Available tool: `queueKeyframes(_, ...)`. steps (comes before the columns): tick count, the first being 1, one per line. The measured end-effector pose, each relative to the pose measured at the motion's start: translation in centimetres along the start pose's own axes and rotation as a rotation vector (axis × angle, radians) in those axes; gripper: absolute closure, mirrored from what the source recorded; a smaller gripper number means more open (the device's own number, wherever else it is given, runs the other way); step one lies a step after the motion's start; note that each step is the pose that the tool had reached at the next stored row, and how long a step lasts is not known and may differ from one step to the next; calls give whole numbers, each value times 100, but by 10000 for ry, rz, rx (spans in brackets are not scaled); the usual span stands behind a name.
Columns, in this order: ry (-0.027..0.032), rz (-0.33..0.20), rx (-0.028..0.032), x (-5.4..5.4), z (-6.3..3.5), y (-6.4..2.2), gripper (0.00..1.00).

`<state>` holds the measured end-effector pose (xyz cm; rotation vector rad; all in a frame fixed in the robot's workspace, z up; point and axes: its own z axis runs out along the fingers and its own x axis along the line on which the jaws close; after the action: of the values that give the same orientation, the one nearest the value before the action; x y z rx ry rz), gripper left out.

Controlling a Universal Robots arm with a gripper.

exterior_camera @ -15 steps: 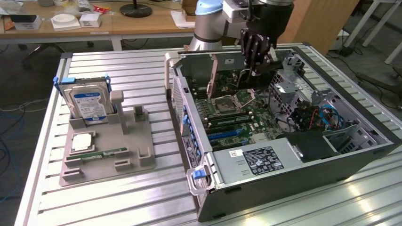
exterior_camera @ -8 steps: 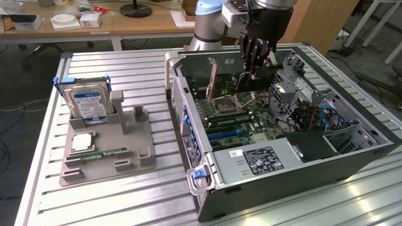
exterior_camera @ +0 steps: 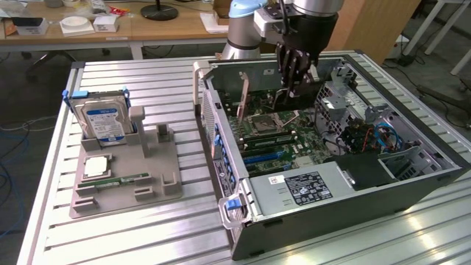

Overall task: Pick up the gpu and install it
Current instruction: 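Insert the gpu into the slot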

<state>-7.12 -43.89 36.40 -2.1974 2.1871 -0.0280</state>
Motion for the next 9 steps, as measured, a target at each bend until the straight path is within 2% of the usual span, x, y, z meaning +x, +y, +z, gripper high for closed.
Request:
queueKeyframes(6,0,-9,0,103,17,18,74)
queueKeyframes(9,0,-10,0,114,31,21,74)
